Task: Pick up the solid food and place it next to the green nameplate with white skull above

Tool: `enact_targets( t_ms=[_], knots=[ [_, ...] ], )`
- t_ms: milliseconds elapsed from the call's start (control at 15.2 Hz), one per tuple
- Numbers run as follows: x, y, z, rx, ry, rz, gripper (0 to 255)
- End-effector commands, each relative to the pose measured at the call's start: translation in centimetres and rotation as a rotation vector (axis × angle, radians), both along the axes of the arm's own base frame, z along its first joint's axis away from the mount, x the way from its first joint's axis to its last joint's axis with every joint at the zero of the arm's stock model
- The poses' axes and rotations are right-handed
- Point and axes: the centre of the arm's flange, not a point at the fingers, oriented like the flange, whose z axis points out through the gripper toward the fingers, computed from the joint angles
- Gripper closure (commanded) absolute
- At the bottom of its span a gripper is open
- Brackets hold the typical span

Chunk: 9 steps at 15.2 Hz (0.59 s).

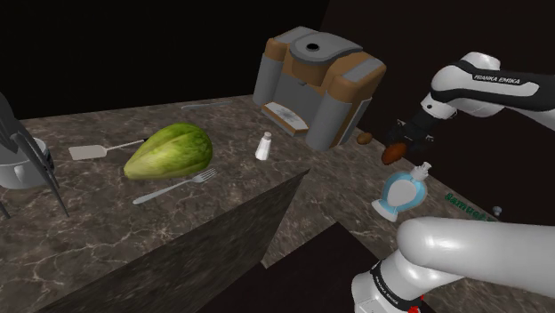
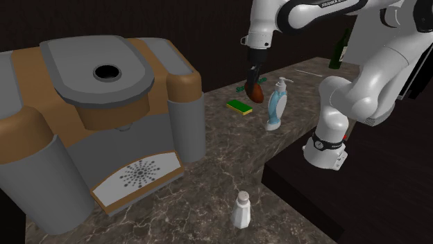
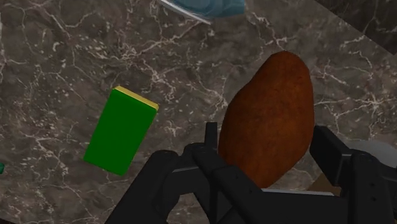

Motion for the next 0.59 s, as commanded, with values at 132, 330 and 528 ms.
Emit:
enact_targets(
  t_ms=[132, 330, 528],
  knots=[
    [-4.9, -1.9, -0.2, 0.0, 0.0, 0.001, 255],
    [-8.6, -3.5, -0.2, 0.0, 0.0, 0.001, 255],
    [-12.2, -5.0, -0.2, 0.0, 0.0, 0.001, 255]
  ],
)
